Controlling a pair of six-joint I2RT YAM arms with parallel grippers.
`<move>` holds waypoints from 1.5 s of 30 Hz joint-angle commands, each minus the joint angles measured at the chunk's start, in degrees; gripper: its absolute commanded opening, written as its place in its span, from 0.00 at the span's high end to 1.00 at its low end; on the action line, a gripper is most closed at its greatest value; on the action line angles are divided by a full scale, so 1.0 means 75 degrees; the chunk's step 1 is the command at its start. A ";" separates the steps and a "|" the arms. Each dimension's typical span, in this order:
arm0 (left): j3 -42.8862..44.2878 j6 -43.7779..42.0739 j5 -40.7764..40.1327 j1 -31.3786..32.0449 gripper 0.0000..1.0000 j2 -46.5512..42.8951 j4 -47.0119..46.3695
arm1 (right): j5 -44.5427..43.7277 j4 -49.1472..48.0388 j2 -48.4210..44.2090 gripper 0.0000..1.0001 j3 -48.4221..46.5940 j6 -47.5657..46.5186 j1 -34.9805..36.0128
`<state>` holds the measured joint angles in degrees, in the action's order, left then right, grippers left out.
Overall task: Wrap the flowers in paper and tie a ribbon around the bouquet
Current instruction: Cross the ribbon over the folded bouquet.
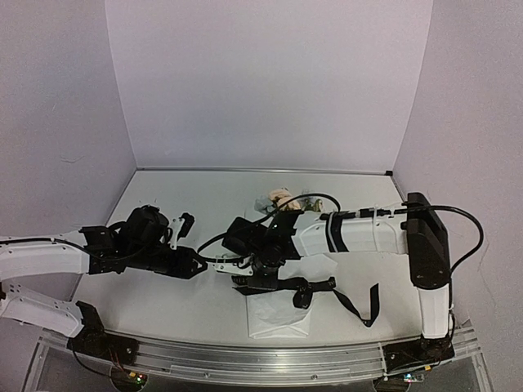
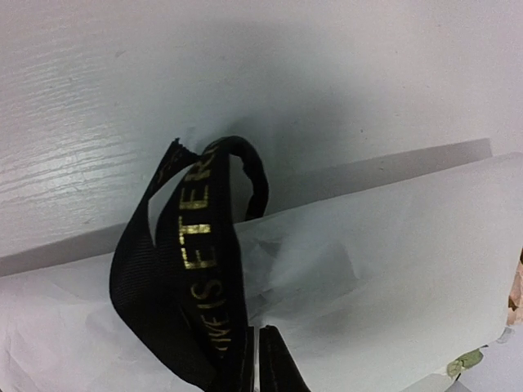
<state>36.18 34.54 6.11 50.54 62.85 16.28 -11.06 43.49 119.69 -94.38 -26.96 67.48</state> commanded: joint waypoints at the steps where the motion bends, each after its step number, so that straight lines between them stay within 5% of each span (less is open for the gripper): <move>1: 0.0178 -0.0075 0.0403 -0.0048 0.65 0.0182 -0.0637 | -0.0572 -0.0010 -0.0043 0.93 -0.0307 0.0120 0.0061; 10: 0.0754 -0.1374 0.1041 0.0236 0.58 0.1531 -0.1126 | 0.0178 0.0345 -0.1506 0.52 0.0592 0.1486 -0.0252; 17: 0.2312 -0.3383 0.0527 0.0659 0.47 0.2778 -0.0082 | 0.1417 0.0473 -0.3345 0.36 0.2221 0.3335 -0.1094; 27: 0.4527 -0.5255 0.0528 0.0891 0.46 0.4786 0.2054 | 0.2020 0.0511 -0.4006 0.33 0.3262 0.5009 -0.1649; 40: 0.5307 -0.5452 0.0956 0.1023 0.53 0.5816 0.2524 | 0.1931 0.0367 -0.3939 0.35 0.3409 0.5276 -0.1740; 45: 0.5273 -0.5413 0.0966 0.1045 0.68 0.5845 0.2492 | 0.1962 0.0311 -0.3878 0.35 0.3376 0.5330 -0.1766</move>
<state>73.71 -5.09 12.29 57.98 106.42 34.48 3.95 46.68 90.48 -68.73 11.99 54.61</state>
